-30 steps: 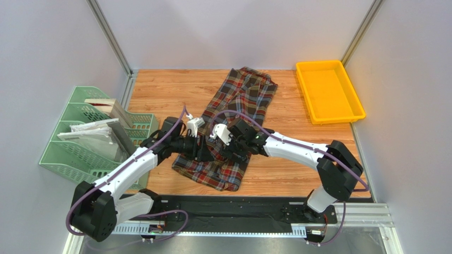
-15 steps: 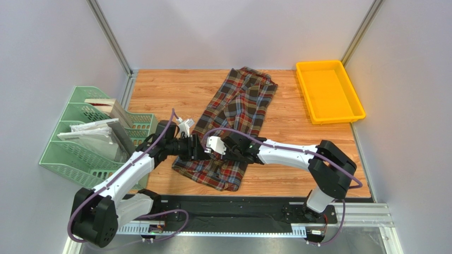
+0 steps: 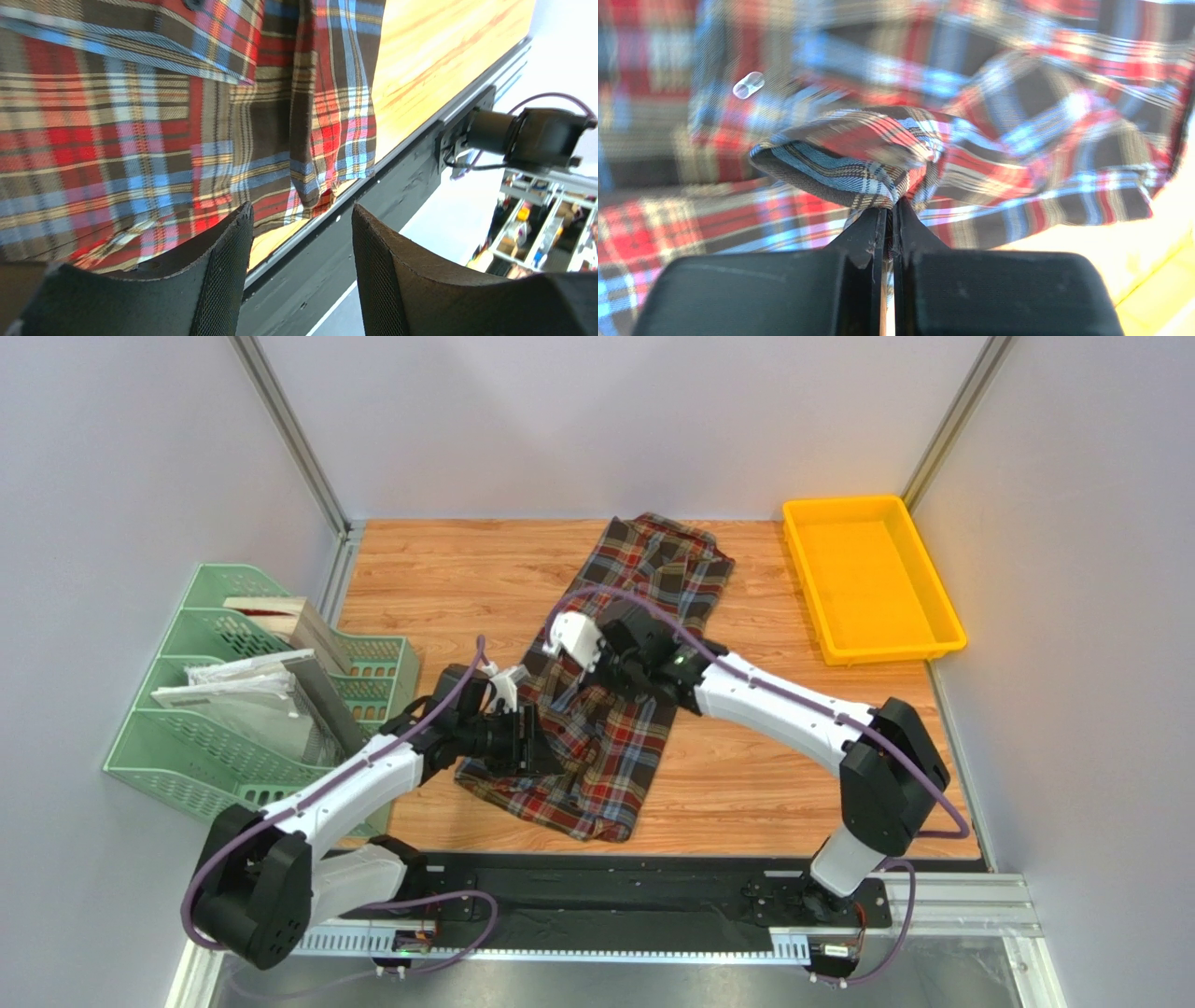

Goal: Fold and stack the long sleeve shirts
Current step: Fold the shirt

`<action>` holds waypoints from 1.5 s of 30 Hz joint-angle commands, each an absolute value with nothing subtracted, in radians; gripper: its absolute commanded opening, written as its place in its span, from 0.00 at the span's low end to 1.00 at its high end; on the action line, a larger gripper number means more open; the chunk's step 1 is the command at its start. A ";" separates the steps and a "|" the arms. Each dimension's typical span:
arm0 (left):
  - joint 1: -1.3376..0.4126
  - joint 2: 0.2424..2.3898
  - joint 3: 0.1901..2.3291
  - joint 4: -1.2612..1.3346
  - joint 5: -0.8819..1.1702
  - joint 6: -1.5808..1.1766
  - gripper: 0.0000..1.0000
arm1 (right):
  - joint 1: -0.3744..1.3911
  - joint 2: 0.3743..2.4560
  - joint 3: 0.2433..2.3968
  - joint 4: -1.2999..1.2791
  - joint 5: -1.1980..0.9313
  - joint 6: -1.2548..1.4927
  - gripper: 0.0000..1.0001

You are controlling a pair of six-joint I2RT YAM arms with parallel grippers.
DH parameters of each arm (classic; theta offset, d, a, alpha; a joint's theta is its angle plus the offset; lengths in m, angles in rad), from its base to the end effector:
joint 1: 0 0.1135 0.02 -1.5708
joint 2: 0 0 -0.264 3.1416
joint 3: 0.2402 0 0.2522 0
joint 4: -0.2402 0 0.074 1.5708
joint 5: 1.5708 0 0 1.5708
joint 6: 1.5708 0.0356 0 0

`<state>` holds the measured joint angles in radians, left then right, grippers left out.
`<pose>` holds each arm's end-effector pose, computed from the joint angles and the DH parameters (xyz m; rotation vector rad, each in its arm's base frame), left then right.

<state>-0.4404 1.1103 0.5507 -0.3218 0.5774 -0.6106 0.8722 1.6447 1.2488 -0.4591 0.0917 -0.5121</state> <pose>0.1800 -0.1063 0.1907 0.0552 2.6123 -1.1355 0.2343 0.2739 0.2551 -1.5133 1.8906 0.0529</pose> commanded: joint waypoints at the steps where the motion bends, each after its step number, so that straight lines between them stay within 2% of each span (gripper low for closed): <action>1: -0.479 1.161 0.548 -0.220 0.535 -0.647 0.60 | 0.772 1.624 1.362 -0.544 -0.032 -0.397 0.00; 12: -0.584 1.299 0.569 -0.150 0.495 -0.680 0.58 | 0.652 1.638 1.445 -0.632 -0.193 -0.256 0.00; 14: -0.584 1.324 0.574 -0.138 0.517 -0.686 0.45 | 0.638 1.637 1.447 -0.637 -0.204 -0.252 0.00; 15: -0.584 1.330 0.574 -0.124 0.529 -0.698 0.32 | 0.632 1.638 1.445 -0.637 -0.209 -0.249 0.00; 19: -0.584 1.351 0.597 -0.113 0.560 -0.703 0.24 | 0.612 1.646 1.440 -0.640 -0.225 -0.233 0.00; 21: -0.584 1.341 0.606 -0.127 0.560 -0.693 0.08 | 0.603 1.651 1.448 -0.647 -0.236 -0.229 0.00; 23: -0.584 1.315 0.610 -0.150 0.561 -0.686 0.00 | 0.598 1.651 1.456 -0.649 -0.245 -0.229 0.00; 28: -0.584 1.246 0.630 -0.239 0.569 -0.652 0.00 | 0.595 1.651 1.468 -0.658 -0.249 -0.230 0.00; 32: -0.586 1.246 0.621 -0.284 0.497 -0.660 0.60 | 0.594 1.654 1.474 -0.661 -0.252 -0.232 0.00; 34: -0.586 1.284 0.618 -0.264 0.488 -0.664 0.66 | 0.594 1.655 1.480 -0.661 -0.253 -0.229 0.00; 41: -0.630 1.390 0.647 -0.221 0.479 -0.664 0.68 | 0.589 1.648 1.496 -0.672 -0.256 -0.219 0.00; 43: -0.635 1.408 0.640 -0.186 0.489 -0.678 0.65 | 0.589 1.644 1.496 -0.673 -0.255 -0.218 0.00; 45: -0.637 1.416 0.641 -0.173 0.502 -0.684 0.43 | 0.583 1.643 1.493 -0.673 -0.253 -0.218 0.00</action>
<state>-0.6266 1.4044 0.6098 -0.2329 0.4889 -0.6735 0.5938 1.6535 1.4521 -0.6834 -0.2409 -0.2317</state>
